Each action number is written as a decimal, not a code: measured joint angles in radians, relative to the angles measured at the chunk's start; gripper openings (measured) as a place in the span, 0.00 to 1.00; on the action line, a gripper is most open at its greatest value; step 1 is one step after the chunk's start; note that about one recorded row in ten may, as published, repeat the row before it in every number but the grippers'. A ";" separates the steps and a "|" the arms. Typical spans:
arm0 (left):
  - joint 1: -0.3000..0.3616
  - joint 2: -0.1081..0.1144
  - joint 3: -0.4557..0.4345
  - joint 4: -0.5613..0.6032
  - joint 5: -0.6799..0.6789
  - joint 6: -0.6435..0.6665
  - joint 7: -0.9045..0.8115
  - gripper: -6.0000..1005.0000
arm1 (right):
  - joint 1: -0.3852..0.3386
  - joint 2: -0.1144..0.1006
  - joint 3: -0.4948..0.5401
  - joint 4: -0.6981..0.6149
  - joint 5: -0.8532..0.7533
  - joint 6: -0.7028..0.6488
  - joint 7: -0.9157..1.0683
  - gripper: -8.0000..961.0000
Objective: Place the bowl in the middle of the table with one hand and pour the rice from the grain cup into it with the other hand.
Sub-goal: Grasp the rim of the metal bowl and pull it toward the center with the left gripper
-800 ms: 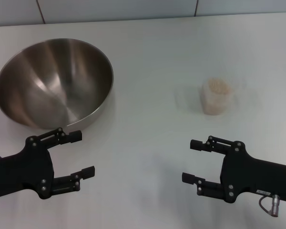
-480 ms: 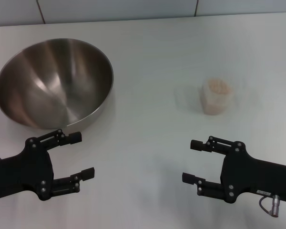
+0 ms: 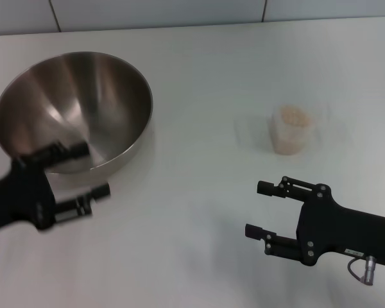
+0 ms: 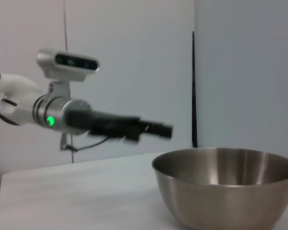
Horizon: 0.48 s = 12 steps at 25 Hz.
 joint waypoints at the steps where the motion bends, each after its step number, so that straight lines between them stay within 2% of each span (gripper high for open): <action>1: 0.000 0.000 0.000 0.000 0.000 0.000 0.000 0.78 | 0.000 0.000 0.000 0.000 0.000 0.000 0.000 0.73; 2: 0.000 0.000 0.000 0.000 0.000 0.000 0.000 0.78 | 0.004 0.000 0.000 0.001 0.001 0.002 0.000 0.73; 3: -0.037 0.000 -0.108 0.010 -0.065 -0.013 -0.162 0.78 | 0.004 0.000 0.000 0.001 0.001 0.002 0.000 0.73; 4: -0.037 0.000 -0.108 0.010 -0.065 -0.013 -0.162 0.77 | 0.006 0.000 0.000 0.002 0.001 0.005 -0.002 0.73; 5: -0.069 0.005 -0.152 0.033 -0.067 -0.052 -0.307 0.77 | 0.009 0.000 0.000 0.004 0.002 0.008 -0.004 0.73; 7: -0.096 0.010 -0.178 0.086 -0.058 -0.151 -0.493 0.77 | 0.018 0.000 0.000 0.017 0.003 0.015 -0.013 0.73; 12: -0.095 0.003 -0.197 0.149 -0.058 -0.231 -0.606 0.76 | 0.038 -0.001 0.008 0.066 0.024 0.017 -0.060 0.73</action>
